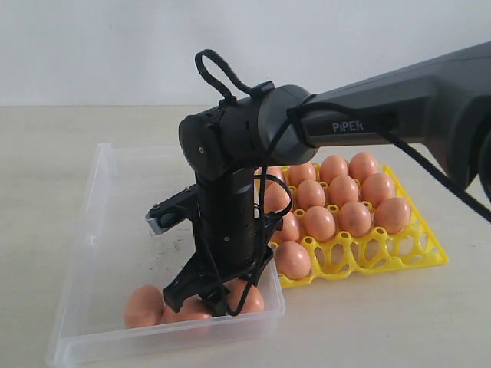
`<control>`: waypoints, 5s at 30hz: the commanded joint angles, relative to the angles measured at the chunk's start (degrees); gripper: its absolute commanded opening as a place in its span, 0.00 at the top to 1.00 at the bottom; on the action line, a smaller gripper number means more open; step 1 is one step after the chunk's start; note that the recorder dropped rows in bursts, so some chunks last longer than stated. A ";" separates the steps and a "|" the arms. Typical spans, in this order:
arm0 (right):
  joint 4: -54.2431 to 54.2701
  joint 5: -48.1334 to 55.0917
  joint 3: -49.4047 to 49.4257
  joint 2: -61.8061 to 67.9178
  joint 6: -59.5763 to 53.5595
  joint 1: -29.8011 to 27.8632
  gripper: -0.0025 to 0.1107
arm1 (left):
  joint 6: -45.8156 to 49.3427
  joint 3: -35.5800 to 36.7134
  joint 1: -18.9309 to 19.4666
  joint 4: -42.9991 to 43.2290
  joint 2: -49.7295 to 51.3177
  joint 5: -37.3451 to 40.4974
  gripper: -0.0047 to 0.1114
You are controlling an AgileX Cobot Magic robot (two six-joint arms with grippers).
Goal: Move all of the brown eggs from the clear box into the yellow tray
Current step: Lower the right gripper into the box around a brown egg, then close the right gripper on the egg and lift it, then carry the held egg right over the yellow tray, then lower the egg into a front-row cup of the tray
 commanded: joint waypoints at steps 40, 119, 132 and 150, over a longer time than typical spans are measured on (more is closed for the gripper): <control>4.20 -16.19 -0.24 0.05 -4.15 0.02 0.98 | 0.31 -0.05 -0.08 0.23 -0.12 0.17 0.93; 6.38 -129.27 75.28 -25.19 -1.27 -8.15 0.98 | 0.31 -0.05 -0.08 0.23 -0.12 0.17 0.93; 5.08 -122.98 69.74 -19.94 1.43 -8.15 0.98 | 0.31 -0.05 -0.08 0.23 -0.12 0.17 0.93; 9.93 -121.20 69.26 -19.94 1.86 -8.15 0.87 | 0.31 -0.05 -0.08 0.23 -0.12 0.17 0.93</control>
